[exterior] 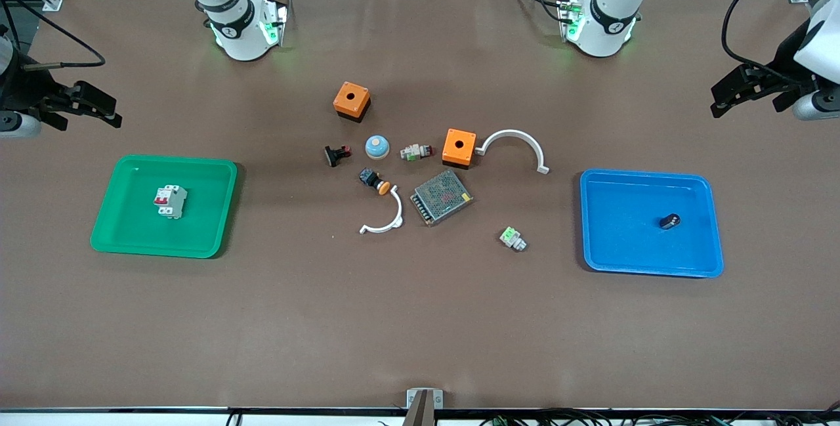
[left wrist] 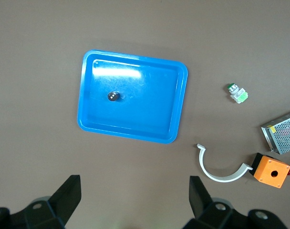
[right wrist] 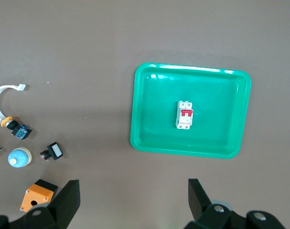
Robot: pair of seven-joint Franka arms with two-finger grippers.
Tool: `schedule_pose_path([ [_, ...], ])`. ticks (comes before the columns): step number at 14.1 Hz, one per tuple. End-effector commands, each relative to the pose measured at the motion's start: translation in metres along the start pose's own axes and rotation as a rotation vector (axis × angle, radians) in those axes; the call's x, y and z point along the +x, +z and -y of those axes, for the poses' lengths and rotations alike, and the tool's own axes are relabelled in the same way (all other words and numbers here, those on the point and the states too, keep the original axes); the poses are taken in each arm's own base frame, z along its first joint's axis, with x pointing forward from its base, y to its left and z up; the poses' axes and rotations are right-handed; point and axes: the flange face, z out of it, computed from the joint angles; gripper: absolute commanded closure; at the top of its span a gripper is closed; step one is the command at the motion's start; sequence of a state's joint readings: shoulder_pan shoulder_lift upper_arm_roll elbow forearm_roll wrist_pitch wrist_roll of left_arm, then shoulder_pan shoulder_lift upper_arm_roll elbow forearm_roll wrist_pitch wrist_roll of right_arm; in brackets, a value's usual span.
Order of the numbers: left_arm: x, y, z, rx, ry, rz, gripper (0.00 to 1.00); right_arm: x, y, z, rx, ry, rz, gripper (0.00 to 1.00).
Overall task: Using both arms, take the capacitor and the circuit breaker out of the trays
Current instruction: 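Reach the right gripper to the green tray while the left gripper reaches the blue tray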
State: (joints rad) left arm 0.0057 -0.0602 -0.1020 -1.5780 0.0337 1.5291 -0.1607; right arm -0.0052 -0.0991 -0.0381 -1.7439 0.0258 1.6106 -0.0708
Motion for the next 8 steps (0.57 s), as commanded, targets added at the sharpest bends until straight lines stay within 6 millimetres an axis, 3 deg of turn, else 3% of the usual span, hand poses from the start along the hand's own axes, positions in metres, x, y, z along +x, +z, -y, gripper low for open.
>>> schedule_pose_path([
  [1, 0.004, -0.003, 0.001, -0.008, 0.002, -0.003, 0.0, -0.008, -0.002, 0.0, -0.01, -0.008, 0.0, 0.0],
  [3, 0.005, -0.001, 0.002, -0.008, 0.0, 0.002, 0.0, -0.008, -0.002, 0.0, -0.01, -0.008, 0.0, 0.0],
  [7, 0.044, 0.059, 0.017, 0.005, -0.021, 0.086, 0.0, -0.007, -0.013, -0.001, -0.006, -0.004, -0.014, 0.0],
  [8, 0.055, 0.076, 0.021, 0.019, -0.025, 0.084, 0.0, 0.0, -0.003, -0.005, -0.007, 0.001, 0.003, 0.0],
])
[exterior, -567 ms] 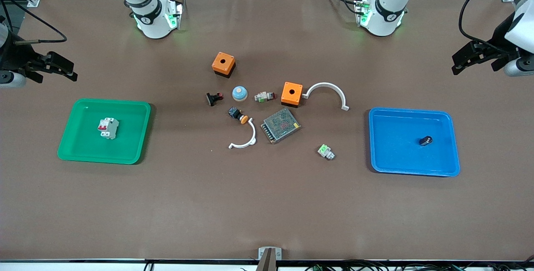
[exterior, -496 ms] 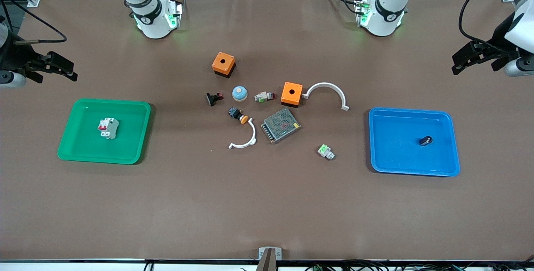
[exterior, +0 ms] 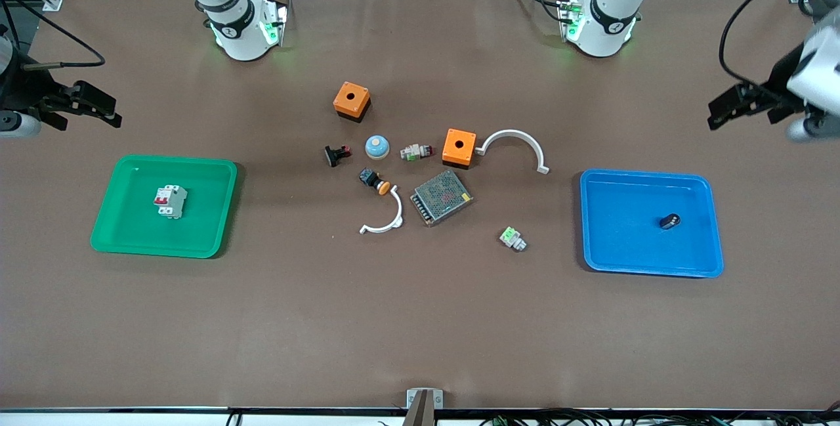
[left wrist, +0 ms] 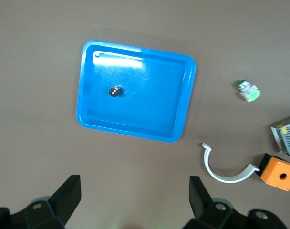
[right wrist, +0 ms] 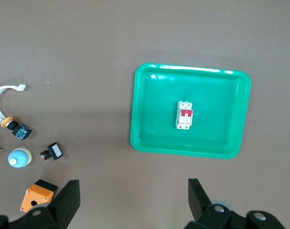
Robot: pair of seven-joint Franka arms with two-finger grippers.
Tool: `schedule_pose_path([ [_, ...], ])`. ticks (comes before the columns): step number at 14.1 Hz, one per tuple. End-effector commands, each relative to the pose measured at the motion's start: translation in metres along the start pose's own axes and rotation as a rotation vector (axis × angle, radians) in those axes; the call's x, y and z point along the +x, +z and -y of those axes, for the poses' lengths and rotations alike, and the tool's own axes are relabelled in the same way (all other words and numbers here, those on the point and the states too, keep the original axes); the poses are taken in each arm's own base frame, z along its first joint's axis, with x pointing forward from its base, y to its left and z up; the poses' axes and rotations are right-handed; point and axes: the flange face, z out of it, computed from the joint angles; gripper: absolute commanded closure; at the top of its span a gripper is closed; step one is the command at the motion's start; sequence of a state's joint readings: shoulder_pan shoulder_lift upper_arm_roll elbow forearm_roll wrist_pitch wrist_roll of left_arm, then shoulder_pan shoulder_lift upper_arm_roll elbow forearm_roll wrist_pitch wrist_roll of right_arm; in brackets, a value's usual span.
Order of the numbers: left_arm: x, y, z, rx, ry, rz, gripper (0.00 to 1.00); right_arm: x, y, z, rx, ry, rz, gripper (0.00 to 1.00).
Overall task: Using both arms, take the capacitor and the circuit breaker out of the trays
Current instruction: 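Reach the right gripper to the green tray while the left gripper reaches the blue tray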
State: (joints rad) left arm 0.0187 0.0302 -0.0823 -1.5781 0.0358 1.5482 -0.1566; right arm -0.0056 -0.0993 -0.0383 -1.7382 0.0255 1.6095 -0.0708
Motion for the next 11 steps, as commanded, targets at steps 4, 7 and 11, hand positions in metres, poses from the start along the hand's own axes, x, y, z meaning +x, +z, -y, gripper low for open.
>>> schedule_pose_path([
  [4, 0.063, 0.093, 0.007, 0.035, 0.002, 0.026, 0.0, 0.06, 0.063, -0.039, 0.008, 0.047, 0.088, 0.0],
  [7, 0.078, 0.151, 0.023, 0.025, -0.021, 0.013, 0.0, 0.086, 0.097, -0.076, 0.007, 0.092, 0.122, 0.0],
  [11, 0.093, 0.225, 0.037, 0.013, -0.042, 0.027, 0.0, 0.08, 0.162, -0.094, 0.012, 0.126, 0.113, 0.0],
])
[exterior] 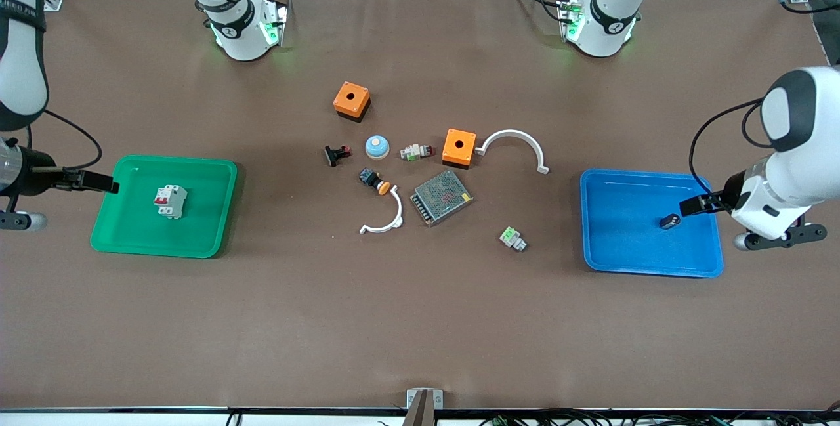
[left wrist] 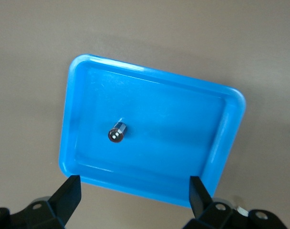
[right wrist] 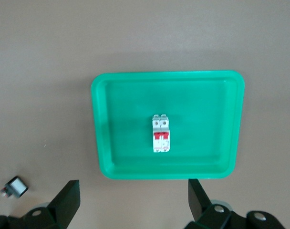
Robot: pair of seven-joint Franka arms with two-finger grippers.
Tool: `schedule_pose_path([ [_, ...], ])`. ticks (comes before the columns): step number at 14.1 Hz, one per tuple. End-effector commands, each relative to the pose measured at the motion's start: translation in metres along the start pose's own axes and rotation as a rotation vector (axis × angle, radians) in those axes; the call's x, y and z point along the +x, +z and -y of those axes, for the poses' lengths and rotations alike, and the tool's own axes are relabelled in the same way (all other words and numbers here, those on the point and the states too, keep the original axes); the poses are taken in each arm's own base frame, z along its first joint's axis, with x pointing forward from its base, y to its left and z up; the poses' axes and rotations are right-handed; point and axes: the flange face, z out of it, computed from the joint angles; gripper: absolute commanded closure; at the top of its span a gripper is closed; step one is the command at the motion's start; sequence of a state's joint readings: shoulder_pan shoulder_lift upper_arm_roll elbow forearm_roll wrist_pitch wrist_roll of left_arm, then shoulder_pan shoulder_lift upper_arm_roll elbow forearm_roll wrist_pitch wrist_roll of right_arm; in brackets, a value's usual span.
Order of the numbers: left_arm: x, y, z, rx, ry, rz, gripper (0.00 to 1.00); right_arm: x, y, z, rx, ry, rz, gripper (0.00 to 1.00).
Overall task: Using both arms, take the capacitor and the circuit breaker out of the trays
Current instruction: 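Grasp the breaker with the right gripper while the left gripper grasps the capacitor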
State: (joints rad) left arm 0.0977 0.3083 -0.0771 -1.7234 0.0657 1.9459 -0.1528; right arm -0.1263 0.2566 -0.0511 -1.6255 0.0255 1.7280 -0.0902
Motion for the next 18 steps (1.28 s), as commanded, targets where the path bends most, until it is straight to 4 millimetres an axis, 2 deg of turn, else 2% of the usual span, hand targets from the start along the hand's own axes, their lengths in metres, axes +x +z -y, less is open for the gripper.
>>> schedule_pose_path([
  [1, 0.009, 0.039, 0.0, 0.009, 0.014, 0.007, 0.0, -0.008, 0.055, -0.015, 0.012, 0.026, -0.022, 0.0],
  [3, 0.019, 0.07, 0.016, 0.003, -0.011, 0.015, 0.0, -0.015, 0.109, -0.026, 0.035, 0.064, -0.068, 0.0],
  [4, 0.023, 0.086, 0.025, 0.002, -0.02, 0.014, 0.0, -0.018, 0.13, -0.027, 0.037, 0.073, -0.096, 0.0],
  [8, 0.033, 0.132, 0.03, 0.037, 0.009, 0.011, 0.0, -0.033, 0.227, -0.03, 0.011, 0.072, -0.165, 0.0],
  [10, 0.034, 0.153, 0.04, 0.037, 0.0, 0.027, 0.0, -0.04, 0.256, -0.032, 0.002, 0.044, -0.166, 0.0],
  [12, 0.033, 0.168, 0.043, 0.038, -0.002, 0.045, 0.01, -0.043, 0.269, -0.04, 0.006, 0.049, -0.141, 0.01],
  [13, 0.03, 0.175, 0.046, 0.038, -0.004, 0.058, 0.01, -0.043, 0.273, -0.041, 0.006, 0.051, -0.134, 0.08],
  [14, 0.029, 0.18, 0.048, 0.038, -0.007, 0.063, 0.01, -0.044, 0.274, -0.04, 0.007, 0.048, -0.127, 0.19],
  [15, 0.027, 0.187, 0.048, 0.041, -0.004, 0.074, 0.01, -0.045, 0.274, -0.04, 0.008, 0.048, -0.119, 0.36],
  [17, 0.022, 0.194, 0.05, 0.056, 0.007, 0.088, 0.02, -0.047, 0.275, -0.041, 0.015, 0.05, -0.088, 0.83],
  [18, 0.021, 0.196, 0.054, 0.058, 0.004, 0.093, 0.03, -0.046, 0.27, -0.04, 0.019, 0.052, -0.076, 0.98],
])
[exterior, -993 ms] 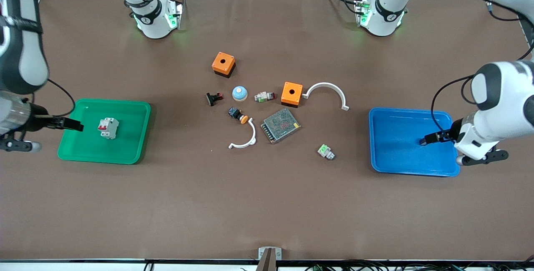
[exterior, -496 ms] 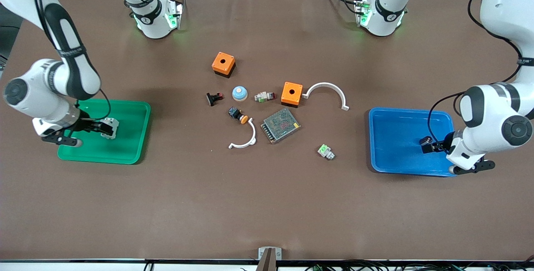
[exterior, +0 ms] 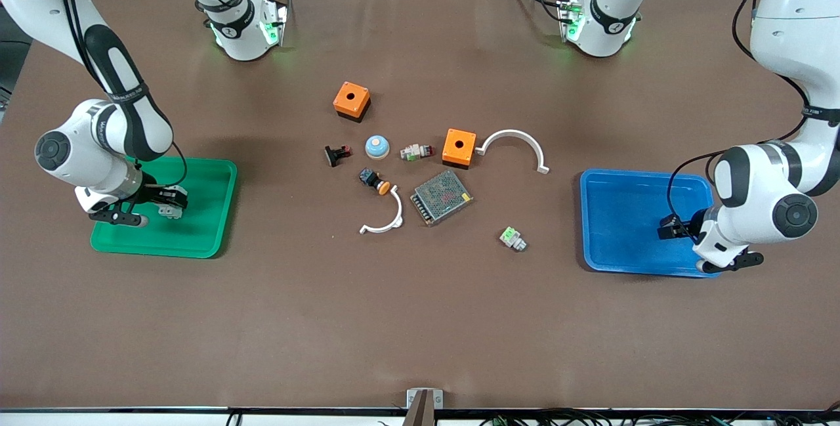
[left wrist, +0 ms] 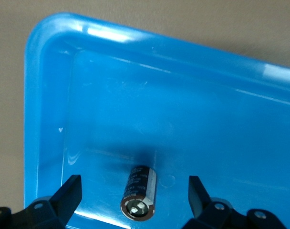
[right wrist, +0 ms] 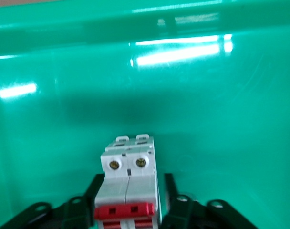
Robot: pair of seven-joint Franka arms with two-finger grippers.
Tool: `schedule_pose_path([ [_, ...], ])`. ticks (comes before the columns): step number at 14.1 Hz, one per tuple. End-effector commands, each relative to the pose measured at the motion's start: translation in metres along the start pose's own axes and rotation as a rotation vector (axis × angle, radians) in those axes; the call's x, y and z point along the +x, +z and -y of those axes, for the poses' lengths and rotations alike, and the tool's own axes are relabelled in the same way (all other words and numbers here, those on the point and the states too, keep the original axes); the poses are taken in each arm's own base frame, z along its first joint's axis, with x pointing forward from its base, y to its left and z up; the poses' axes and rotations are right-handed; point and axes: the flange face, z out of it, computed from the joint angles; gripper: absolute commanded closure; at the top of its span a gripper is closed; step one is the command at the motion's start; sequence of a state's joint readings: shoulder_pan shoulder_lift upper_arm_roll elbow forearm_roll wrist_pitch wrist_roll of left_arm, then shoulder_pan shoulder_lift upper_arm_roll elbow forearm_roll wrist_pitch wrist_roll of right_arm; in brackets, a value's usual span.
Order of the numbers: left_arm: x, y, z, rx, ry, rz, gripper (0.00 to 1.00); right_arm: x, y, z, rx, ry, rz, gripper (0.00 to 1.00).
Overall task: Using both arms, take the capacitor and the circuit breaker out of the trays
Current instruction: 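Carry the breaker toward the table center while the left gripper lifts the capacitor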
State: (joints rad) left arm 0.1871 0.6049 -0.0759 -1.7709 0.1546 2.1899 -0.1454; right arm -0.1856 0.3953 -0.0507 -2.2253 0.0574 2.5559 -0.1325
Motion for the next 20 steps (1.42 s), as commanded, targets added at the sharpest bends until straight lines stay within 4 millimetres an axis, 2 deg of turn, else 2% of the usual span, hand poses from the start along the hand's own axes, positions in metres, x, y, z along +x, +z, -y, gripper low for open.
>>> schedule_pose_path([
  [1, -0.007, 0.009, 0.006, 0.018, 0.017, 0.008, 0.05, 0.001, -0.021, -0.001, 0.024, 0.0, 0.02, 1.0],
  [3, -0.011, 0.014, 0.005, 0.019, 0.022, 0.02, 0.1, 0.015, -0.063, 0.009, 0.036, 0.008, 0.047, 1.0],
  [4, -0.012, 0.017, 0.005, 0.019, 0.021, 0.026, 0.11, 0.024, -0.089, 0.026, 0.041, 0.024, 0.07, 1.0],
  [5, -0.013, 0.019, 0.004, 0.018, 0.023, 0.029, 0.15, 0.029, -0.112, 0.046, 0.041, 0.042, 0.088, 1.0],
  [6, -0.015, 0.022, 0.003, 0.019, 0.025, 0.036, 0.19, 0.03, -0.128, 0.076, 0.036, 0.039, 0.108, 1.0],
  [7, -0.015, 0.021, 0.004, 0.019, 0.024, 0.035, 0.29, 0.025, -0.134, 0.11, 0.03, 0.008, 0.11, 0.98],
  [9, -0.015, 0.021, 0.004, 0.019, 0.024, 0.035, 0.42, 0.015, -0.13, 0.188, 0.044, 0.013, 0.103, 0.98],
  [10, -0.014, 0.021, 0.004, 0.018, 0.023, 0.034, 0.45, 0.01, -0.13, 0.225, 0.05, 0.029, 0.064, 0.98],
  [11, -0.014, 0.02, 0.003, 0.018, 0.024, 0.032, 0.49, 0.005, -0.122, 0.256, 0.051, 0.03, 0.04, 0.98],
  [13, -0.013, 0.018, 0.002, 0.015, 0.026, 0.027, 0.69, -0.011, -0.099, 0.322, 0.061, 0.049, -0.009, 0.98],
  [15, -0.013, 0.016, -0.003, 0.015, 0.033, 0.025, 0.94, -0.025, -0.067, 0.373, 0.072, 0.095, -0.046, 0.98],
  [16, -0.013, 0.01, -0.007, 0.013, 0.034, 0.015, 1.0, -0.028, -0.054, 0.39, 0.077, 0.108, -0.057, 0.98],
  [18, -0.013, -0.008, -0.017, -0.004, 0.027, -0.007, 1.0, -0.039, -0.033, 0.421, 0.068, 0.112, -0.045, 0.98],
  [20, -0.017, -0.037, -0.039, -0.046, 0.026, -0.037, 1.0, -0.041, -0.023, 0.434, 0.061, 0.117, -0.04, 0.99],
])
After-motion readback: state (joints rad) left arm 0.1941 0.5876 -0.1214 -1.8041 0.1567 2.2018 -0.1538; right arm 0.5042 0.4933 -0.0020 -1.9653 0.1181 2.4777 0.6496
